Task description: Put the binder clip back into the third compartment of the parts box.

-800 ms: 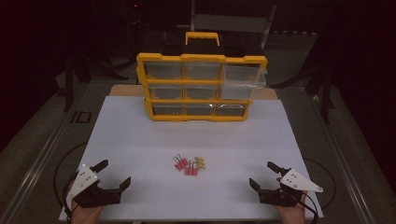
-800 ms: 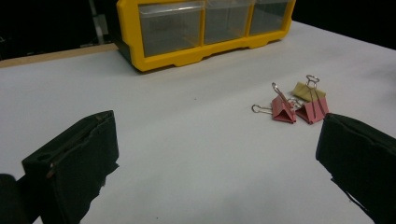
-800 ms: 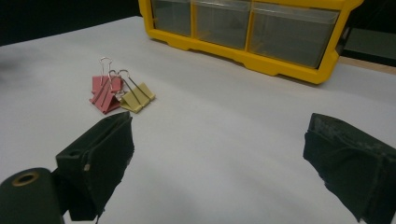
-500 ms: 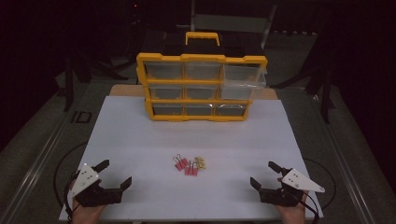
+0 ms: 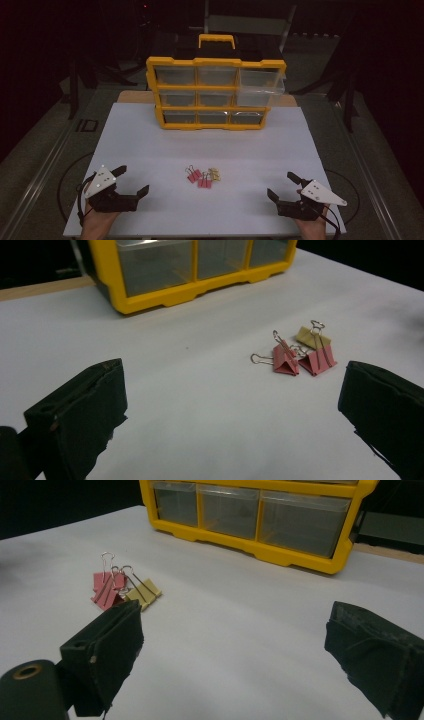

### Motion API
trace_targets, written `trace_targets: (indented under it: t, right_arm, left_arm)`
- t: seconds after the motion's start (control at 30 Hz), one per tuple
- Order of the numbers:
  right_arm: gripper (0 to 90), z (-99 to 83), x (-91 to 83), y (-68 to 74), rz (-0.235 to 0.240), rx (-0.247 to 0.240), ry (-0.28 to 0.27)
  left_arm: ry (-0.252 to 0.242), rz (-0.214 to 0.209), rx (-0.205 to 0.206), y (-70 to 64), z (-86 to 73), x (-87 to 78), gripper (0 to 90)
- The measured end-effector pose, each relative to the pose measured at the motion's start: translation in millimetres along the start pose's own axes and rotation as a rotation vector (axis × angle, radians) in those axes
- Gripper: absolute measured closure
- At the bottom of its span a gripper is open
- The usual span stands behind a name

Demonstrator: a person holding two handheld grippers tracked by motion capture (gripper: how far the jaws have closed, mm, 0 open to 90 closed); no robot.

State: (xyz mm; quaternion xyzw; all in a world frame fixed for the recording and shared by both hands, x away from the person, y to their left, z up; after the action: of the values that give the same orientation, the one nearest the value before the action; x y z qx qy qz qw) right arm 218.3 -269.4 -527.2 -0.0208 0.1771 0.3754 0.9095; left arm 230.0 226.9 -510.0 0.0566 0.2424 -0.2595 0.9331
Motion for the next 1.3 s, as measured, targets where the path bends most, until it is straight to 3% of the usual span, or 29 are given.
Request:
trace_targets:
  t: [0.17, 0.37, 0.93, 1.3]
  right_arm:
    - [8.3, -0.4, 0.9, -0.3, 0.0, -0.001, 0.005]
    - [8.3, -0.5, 1.0, 0.0, -0.001, -0.006, 0.008]
    - [8.3, -0.5, -0.6, -0.7, -0.004, -0.008, 0.005]
    - [8.3, -0.8, -0.2, -0.9, -0.004, -0.009, 0.009]
  left_arm:
    - [0.016, -0.027, 0.003, -3.0, 4.9, 11.1, 0.1]
    - [0.025, -0.017, 0.023, -5.9, 10.6, 23.5, 0.0]
    - [0.04, -0.065, 0.052, -18.8, 30.2, 63.8, 0.1]
    - [0.093, -0.099, 0.082, -32.4, 34.6, 87.5, 0.1]
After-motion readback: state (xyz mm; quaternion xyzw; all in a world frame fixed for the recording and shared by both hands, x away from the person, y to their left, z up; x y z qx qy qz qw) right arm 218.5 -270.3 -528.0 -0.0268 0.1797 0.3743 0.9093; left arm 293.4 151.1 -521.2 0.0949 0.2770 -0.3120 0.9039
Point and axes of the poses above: each handheld gripper's, and its own axes: x roughly forward along the jaws, z roughly out of its top, y roughly to its left, the point moved 3 cm from there along x, roughly forward along the jaws, and after that the axes turned 8 degrees about z, right-handed, at the moved point
